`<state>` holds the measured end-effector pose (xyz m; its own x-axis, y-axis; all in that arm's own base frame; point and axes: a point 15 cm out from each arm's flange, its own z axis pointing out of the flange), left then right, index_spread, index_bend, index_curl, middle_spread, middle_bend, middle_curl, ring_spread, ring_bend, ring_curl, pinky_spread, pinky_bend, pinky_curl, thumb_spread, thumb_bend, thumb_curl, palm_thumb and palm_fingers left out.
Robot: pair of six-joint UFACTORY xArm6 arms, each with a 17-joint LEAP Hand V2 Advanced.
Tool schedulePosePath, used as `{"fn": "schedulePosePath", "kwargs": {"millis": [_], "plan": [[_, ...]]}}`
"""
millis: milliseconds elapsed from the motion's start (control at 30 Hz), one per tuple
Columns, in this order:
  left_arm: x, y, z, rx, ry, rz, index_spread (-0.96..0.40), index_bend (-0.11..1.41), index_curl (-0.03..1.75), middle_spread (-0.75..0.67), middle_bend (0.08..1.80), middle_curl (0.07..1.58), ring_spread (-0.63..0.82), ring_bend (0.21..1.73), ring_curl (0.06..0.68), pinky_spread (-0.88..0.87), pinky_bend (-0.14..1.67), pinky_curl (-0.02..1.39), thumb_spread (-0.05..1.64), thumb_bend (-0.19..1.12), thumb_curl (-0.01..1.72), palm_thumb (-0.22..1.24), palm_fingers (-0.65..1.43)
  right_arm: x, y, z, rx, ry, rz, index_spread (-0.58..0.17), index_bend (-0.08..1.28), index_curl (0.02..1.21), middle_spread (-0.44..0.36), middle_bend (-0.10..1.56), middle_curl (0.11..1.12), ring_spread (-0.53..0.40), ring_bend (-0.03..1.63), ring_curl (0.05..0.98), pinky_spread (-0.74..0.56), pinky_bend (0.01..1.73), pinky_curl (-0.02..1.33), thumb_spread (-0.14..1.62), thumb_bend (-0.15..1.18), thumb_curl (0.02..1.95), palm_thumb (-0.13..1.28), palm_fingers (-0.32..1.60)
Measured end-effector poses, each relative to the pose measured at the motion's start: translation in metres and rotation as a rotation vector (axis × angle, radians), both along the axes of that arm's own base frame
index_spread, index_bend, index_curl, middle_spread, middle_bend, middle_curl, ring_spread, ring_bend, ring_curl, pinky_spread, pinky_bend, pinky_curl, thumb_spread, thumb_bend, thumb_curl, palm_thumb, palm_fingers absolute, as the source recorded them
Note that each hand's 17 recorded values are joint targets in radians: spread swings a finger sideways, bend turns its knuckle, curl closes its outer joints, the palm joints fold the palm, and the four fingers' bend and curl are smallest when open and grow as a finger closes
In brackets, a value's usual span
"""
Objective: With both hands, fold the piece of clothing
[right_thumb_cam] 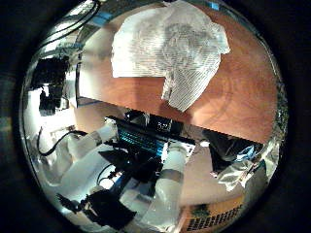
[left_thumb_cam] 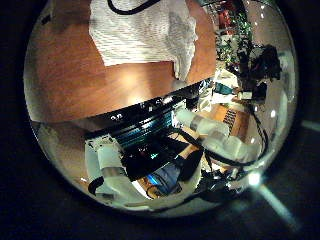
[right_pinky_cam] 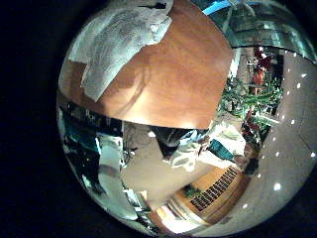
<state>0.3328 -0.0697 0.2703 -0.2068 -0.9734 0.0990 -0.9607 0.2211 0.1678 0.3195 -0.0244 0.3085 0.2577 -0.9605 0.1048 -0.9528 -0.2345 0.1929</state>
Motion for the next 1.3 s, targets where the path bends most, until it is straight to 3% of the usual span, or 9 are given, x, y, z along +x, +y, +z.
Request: {"fn": "schedulePosePath", "kwargs": {"millis": [500, 600, 733, 900, 1100, 1300], "plan": [[0.013, 0.005, -0.028, 0.037, -0.005, -0.048, -0.09, 0.16, 0.30, 0.29, 0.18, 0.30, 0.48, 0.54, 0.191, 0.53, 0.27, 0.32, 0.86, -0.11, 0.00, -0.17, -0.02, 0.002, -0.007, 0.006, -0.008, -0.008, -0.009, -0.330, 0.15, 0.25, 0.060, 0.20, 0.32, 0.174, 0.47, 0.250, 0.34, 0.50, 0.27, 1.11, -0.05, 0.09, -0.07, 0.03], [0.019, 0.008, -0.032, 0.071, -0.018, -0.084, -0.09, 0.16, 0.30, 0.30, 0.18, 0.30, 0.49, 0.54, 0.194, 0.54, 0.28, 0.32, 0.91, -0.01, 0.07, 0.02, -0.02, 0.002, -0.007, 0.006, -0.008, -0.010, -0.013, -0.330, 0.15, 0.25, 0.056, 0.20, 0.33, 0.174, 0.46, 0.251, 0.34, 0.49, 0.28, 1.11, -0.05, 0.09, -0.07, 0.03], [0.026, 0.024, -0.048, 0.194, -0.013, -0.173, -0.07, 0.15, 0.30, 0.32, 0.18, 0.30, 0.50, 0.56, 0.202, 0.53, 0.29, 0.32, 0.93, -0.02, 0.15, 0.06, -0.02, -0.001, -0.009, 0.005, -0.006, 0.000, -0.028, -0.324, 0.15, 0.25, 0.051, 0.20, 0.33, 0.174, 0.46, 0.252, 0.34, 0.49, 0.28, 1.12, -0.05, 0.09, -0.06, 0.05], [0.027, 0.008, -0.084, 0.214, 0.011, -0.232, -0.05, 0.15, 0.29, 0.33, 0.19, 0.30, 0.50, 0.56, 0.206, 0.53, 0.30, 0.33, 0.89, -0.03, 0.21, 0.06, -0.02, -0.018, -0.020, 0.002, -0.006, 0.065, -0.095, -0.318, 0.15, 0.26, 0.057, 0.20, 0.34, 0.175, 0.46, 0.254, 0.34, 0.48, 0.28, 1.12, -0.05, 0.09, -0.06, 0.06], [0.023, -0.001, -0.109, 0.213, 0.029, -0.299, -0.02, 0.14, 0.27, 0.35, 0.18, 0.30, 0.51, 0.57, 0.210, 0.52, 0.32, 0.33, 0.86, -0.03, 0.26, 0.07, -0.04, -0.024, -0.018, 0.000, -0.005, 0.083, -0.098, -0.319, 0.15, 0.26, 0.051, 0.23, 0.35, 0.175, 0.45, 0.254, 0.35, 0.48, 0.28, 1.13, -0.04, 0.10, -0.05, 0.08], [0.032, -0.016, -0.124, 0.189, -0.050, -0.322, -0.02, 0.13, 0.26, 0.37, 0.18, 0.29, 0.52, 0.57, 0.213, 0.52, 0.33, 0.33, 0.85, -0.03, 0.29, 0.08, -0.05, -0.026, -0.017, -0.003, -0.004, 0.095, -0.097, -0.320, 0.15, 0.26, 0.049, 0.23, 0.35, 0.176, 0.44, 0.254, 0.35, 0.47, 0.28, 1.14, -0.04, 0.10, -0.05, 0.09]]}}
